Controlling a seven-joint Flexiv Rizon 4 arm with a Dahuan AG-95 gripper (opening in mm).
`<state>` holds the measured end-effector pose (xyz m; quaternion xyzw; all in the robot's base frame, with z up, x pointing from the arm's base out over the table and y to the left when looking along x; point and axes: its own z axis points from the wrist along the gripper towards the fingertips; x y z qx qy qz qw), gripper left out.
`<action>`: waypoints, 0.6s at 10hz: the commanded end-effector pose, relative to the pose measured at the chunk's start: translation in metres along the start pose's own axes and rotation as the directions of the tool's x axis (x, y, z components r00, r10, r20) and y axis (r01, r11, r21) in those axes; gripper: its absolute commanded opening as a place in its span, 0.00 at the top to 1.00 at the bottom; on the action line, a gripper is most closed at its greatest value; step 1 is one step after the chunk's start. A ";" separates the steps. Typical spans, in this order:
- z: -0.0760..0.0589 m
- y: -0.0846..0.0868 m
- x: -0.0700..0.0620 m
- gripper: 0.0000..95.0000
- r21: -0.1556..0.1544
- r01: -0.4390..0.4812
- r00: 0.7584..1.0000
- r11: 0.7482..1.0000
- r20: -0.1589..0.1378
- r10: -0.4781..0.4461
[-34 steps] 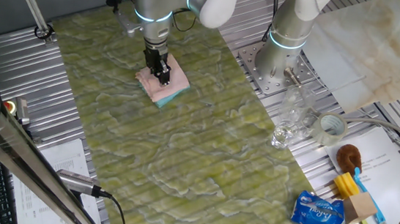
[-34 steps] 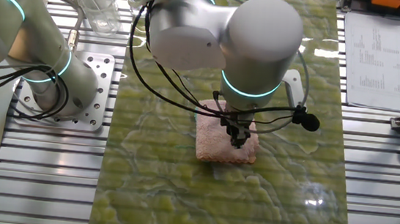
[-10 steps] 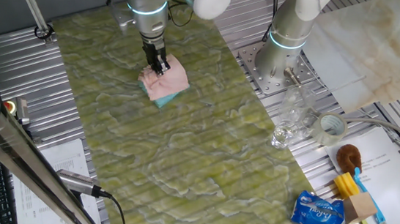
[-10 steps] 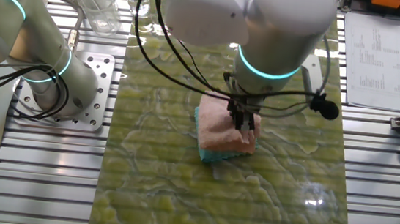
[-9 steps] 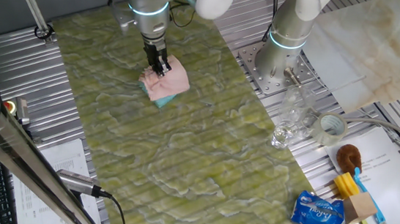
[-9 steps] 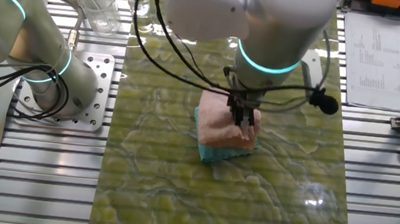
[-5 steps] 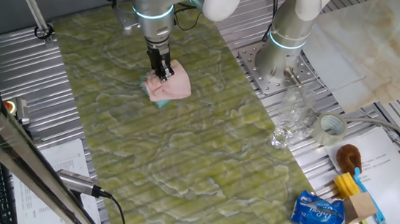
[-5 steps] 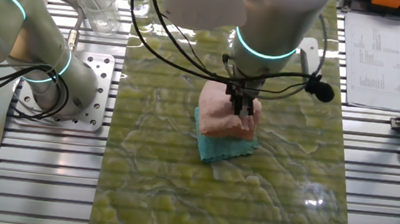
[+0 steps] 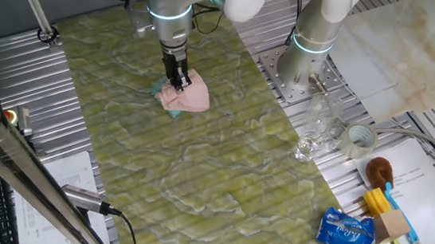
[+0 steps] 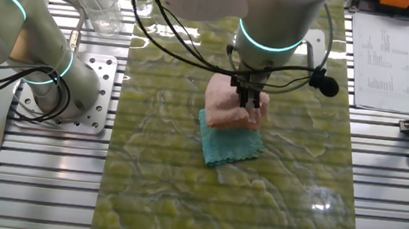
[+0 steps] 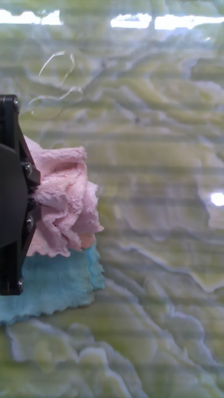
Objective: Clean the table with a cloth
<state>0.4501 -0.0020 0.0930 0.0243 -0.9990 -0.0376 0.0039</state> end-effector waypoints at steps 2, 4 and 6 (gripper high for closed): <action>-0.002 0.010 -0.005 1.00 -0.015 -0.021 1.000 1.000 0.012 0.021; -0.003 0.018 -0.008 1.00 -0.017 -0.028 0.999 0.999 0.014 0.029; -0.005 0.025 -0.012 1.00 -0.025 -0.035 0.999 0.999 0.015 0.035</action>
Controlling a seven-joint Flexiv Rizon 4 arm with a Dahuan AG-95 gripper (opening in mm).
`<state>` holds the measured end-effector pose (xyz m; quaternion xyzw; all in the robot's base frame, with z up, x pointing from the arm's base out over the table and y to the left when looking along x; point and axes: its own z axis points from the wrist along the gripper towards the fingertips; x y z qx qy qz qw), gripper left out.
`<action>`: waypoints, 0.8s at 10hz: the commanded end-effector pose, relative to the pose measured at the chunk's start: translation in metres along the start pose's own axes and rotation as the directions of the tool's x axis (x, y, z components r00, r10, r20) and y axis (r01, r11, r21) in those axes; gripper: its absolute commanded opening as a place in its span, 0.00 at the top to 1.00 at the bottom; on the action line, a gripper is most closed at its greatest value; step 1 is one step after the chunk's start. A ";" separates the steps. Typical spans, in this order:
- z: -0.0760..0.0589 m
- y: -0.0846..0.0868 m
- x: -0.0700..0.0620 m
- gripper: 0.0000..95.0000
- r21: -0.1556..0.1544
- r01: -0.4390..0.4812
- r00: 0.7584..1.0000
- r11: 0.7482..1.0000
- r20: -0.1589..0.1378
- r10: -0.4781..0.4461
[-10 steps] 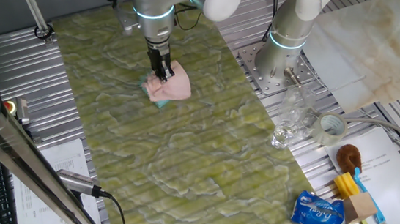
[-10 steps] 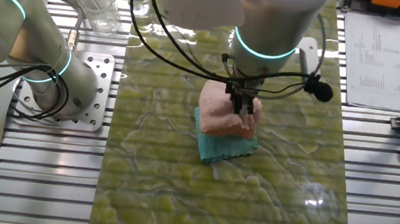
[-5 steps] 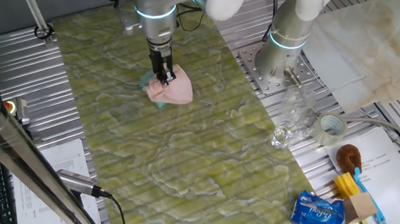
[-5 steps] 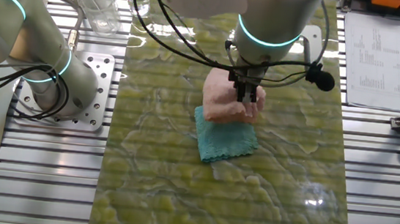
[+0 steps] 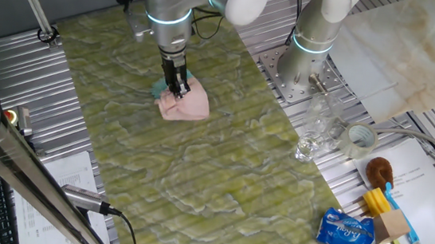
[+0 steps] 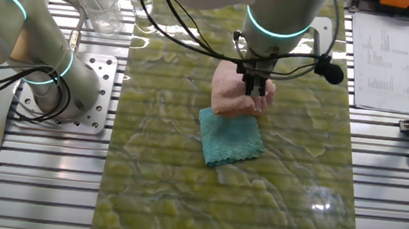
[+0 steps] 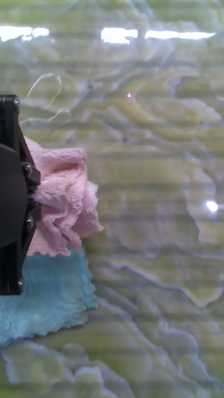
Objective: Clean the table with a cloth
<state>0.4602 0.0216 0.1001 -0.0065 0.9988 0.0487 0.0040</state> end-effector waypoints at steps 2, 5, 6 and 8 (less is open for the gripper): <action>-0.001 0.006 -0.006 1.00 -0.011 -0.003 1.000 1.000 -0.001 0.003; 0.006 0.009 -0.010 1.00 0.002 -0.014 1.000 1.000 -0.008 0.014; 0.006 0.009 -0.010 1.00 0.041 0.024 0.999 0.999 -0.027 -0.023; 0.006 0.009 -0.010 1.00 0.067 0.092 0.994 0.993 -0.056 -0.089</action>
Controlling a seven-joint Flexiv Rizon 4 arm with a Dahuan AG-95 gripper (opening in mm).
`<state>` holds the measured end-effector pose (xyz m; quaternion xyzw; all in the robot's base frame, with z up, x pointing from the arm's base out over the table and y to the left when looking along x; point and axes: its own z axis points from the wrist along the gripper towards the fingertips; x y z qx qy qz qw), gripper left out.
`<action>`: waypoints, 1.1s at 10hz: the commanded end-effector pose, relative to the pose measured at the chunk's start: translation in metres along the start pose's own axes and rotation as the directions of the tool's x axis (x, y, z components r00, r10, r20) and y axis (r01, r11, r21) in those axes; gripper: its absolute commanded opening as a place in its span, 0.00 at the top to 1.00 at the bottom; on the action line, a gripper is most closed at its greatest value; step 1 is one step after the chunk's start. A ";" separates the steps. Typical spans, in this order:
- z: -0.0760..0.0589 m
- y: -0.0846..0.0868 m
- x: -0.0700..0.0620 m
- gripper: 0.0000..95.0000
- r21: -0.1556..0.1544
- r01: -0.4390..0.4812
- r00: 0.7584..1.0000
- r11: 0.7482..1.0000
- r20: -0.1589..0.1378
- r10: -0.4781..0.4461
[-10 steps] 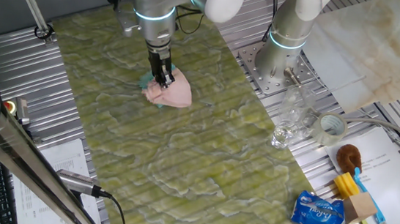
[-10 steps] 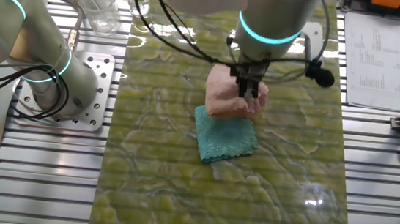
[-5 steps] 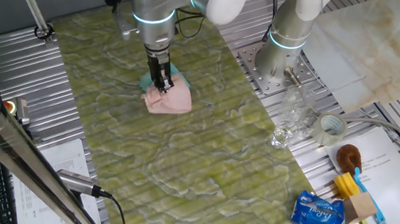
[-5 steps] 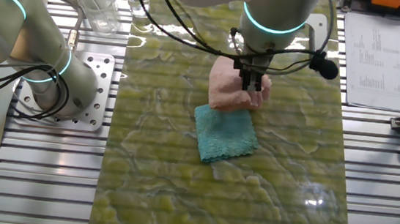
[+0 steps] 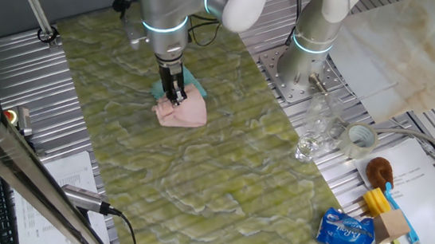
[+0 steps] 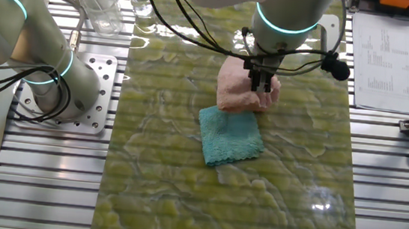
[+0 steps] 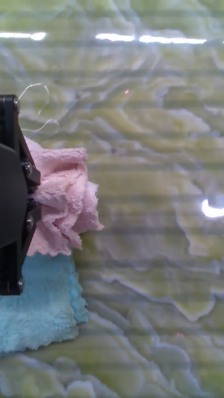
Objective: Clean the table with a cloth
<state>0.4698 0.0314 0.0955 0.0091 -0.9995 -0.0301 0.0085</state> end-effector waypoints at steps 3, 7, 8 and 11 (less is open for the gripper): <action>0.000 0.000 0.000 1.00 0.027 0.189 0.982 0.982 -0.025 -0.188; 0.030 0.012 0.009 1.00 0.028 0.163 0.987 0.986 -0.015 -0.163; 0.036 0.013 0.010 1.00 0.027 0.163 0.987 0.986 -0.013 -0.162; 0.051 0.014 0.015 1.00 0.032 0.166 0.986 0.986 -0.007 -0.166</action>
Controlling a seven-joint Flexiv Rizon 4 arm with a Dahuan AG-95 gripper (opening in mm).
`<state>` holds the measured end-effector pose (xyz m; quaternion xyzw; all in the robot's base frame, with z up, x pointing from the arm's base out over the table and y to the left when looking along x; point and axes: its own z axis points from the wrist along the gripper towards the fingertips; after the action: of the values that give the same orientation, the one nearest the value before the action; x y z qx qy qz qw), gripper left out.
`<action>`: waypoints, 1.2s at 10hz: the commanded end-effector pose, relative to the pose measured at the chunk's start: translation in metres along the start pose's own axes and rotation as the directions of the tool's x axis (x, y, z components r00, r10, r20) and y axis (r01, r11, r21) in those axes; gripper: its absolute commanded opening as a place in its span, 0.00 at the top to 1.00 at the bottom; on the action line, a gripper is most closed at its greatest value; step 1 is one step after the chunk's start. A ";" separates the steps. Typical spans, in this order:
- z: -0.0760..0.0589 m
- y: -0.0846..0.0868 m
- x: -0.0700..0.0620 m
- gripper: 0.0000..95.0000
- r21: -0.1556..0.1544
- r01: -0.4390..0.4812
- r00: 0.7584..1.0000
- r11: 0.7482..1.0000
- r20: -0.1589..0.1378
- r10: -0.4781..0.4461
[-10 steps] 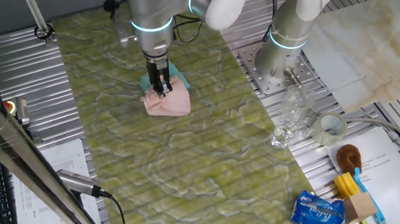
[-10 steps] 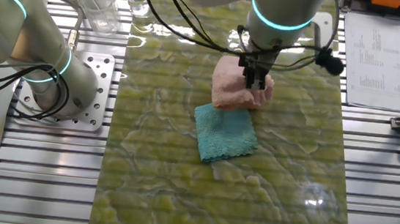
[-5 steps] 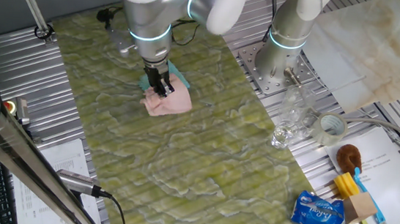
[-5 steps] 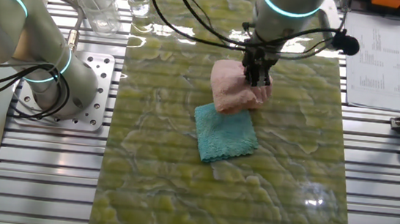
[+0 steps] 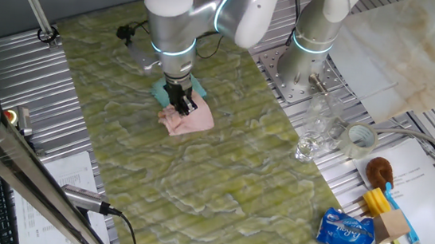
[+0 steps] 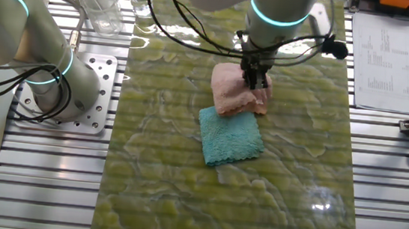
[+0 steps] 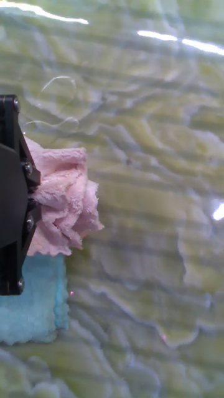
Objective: Clean the table with a cloth
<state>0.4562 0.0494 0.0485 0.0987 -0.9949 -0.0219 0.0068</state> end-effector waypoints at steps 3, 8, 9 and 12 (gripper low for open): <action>0.006 0.002 0.006 1.00 0.013 -0.016 1.000 1.000 -0.004 0.016; 0.013 0.020 0.012 1.00 0.014 -0.034 0.999 0.999 -0.004 0.034; 0.014 0.023 0.012 1.00 0.014 -0.037 0.999 0.999 -0.003 0.037; 0.016 0.034 0.013 1.00 0.006 -0.057 0.998 0.998 0.015 0.057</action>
<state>0.4362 0.0809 0.0345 0.0703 -0.9973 -0.0195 0.0001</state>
